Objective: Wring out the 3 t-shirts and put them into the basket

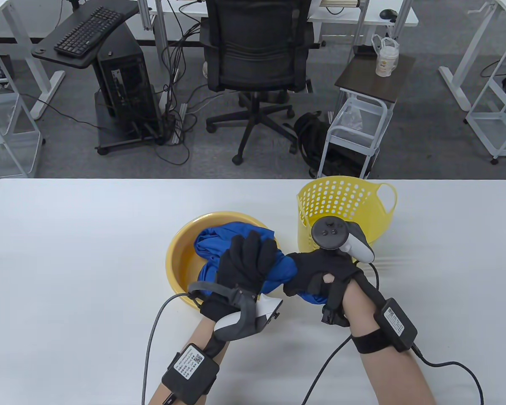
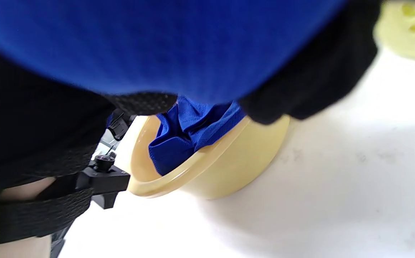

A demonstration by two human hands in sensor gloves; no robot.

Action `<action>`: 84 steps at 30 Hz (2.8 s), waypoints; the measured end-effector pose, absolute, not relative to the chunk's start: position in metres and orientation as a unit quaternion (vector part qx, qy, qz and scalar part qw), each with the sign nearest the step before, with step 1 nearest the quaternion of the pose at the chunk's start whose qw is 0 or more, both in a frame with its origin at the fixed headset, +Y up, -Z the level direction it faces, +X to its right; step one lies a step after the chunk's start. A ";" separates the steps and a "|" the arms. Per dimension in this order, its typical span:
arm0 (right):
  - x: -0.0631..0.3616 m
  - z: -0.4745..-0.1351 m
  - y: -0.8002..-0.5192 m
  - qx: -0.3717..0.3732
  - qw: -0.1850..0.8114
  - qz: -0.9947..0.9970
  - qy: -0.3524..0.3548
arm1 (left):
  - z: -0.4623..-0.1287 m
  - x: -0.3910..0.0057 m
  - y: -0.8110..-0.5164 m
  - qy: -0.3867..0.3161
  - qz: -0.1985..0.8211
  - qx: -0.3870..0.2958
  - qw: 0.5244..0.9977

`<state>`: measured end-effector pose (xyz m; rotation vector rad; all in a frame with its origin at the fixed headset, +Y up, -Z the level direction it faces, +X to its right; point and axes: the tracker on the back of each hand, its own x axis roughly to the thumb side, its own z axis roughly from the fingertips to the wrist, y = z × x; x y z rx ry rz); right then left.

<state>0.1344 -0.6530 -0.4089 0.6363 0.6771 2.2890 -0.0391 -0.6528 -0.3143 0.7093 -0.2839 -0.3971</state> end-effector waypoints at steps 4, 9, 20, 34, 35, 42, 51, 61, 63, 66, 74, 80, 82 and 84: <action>0.134 -0.402 -0.642 0.232 0.291 0.899 0.229 | -0.312 -0.039 -0.650 -0.136 -0.183 0.344 0.911; 0.132 -0.401 -0.643 0.232 0.291 0.900 0.227 | -0.311 -0.039 -0.650 -0.133 -0.186 0.340 0.912; 0.104 -0.375 -0.623 0.210 0.104 0.971 0.038 | -0.312 -0.048 -0.643 -0.114 -0.184 0.352 0.910; 0.093 -0.366 -0.631 0.261 0.056 0.955 -0.126 | -0.312 -0.056 -0.638 -0.099 -0.186 0.362 0.908; 0.091 -0.366 -0.633 0.269 0.057 0.950 -0.150 | -0.312 -0.058 -0.637 -0.096 -0.185 0.363 0.908; 0.093 -0.368 -0.637 0.281 0.071 0.945 -0.150 | -0.312 -0.058 -0.637 -0.098 -0.181 0.358 0.911; 0.100 -0.369 -0.631 0.298 0.102 0.941 -0.123 | -0.311 -0.056 -0.637 -0.101 -0.171 0.366 0.909; 0.105 -0.372 -0.629 0.317 0.213 0.921 -0.070 | -0.311 -0.058 -0.637 -0.098 -0.151 0.369 0.912; 0.106 -0.372 -0.628 0.317 0.226 0.918 -0.070 | -0.310 -0.059 -0.636 -0.097 -0.147 0.372 0.911; 0.112 -0.373 -0.626 0.310 0.263 0.910 -0.081 | -0.308 -0.062 -0.631 -0.099 -0.133 0.388 0.907; 0.186 -0.392 -0.609 0.136 0.442 0.869 -0.176 | -0.293 -0.070 -0.606 -0.151 0.027 0.362 0.920; 0.251 -0.400 -0.608 -0.037 0.282 0.928 -0.239 | -0.299 -0.106 -0.593 -0.078 0.018 0.338 0.938; 0.254 -0.406 -0.613 -0.039 0.292 0.934 -0.204 | -0.307 -0.121 -0.594 -0.042 0.051 0.276 0.959; 0.252 -0.410 -0.616 -0.022 0.319 0.935 -0.155 | -0.316 -0.129 -0.600 -0.016 0.068 0.202 0.977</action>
